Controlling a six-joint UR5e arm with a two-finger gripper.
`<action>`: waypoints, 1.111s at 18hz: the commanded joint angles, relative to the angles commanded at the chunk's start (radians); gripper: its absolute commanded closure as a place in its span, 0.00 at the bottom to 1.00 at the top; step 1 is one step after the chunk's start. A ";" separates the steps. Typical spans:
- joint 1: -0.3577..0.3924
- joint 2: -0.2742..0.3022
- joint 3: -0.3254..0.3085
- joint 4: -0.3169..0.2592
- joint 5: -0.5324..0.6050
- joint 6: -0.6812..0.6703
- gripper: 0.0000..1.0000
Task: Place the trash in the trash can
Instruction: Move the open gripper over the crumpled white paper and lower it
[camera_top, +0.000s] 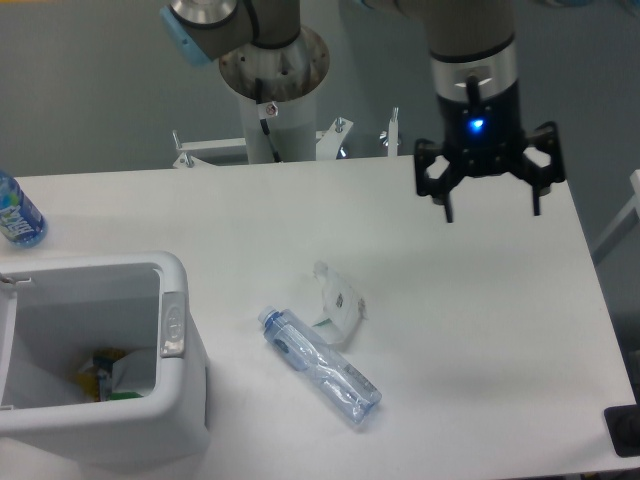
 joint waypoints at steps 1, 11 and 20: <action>0.002 -0.002 -0.006 0.005 0.002 0.005 0.00; -0.011 -0.009 -0.098 0.000 -0.012 0.015 0.00; -0.080 0.000 -0.288 0.003 -0.058 0.006 0.00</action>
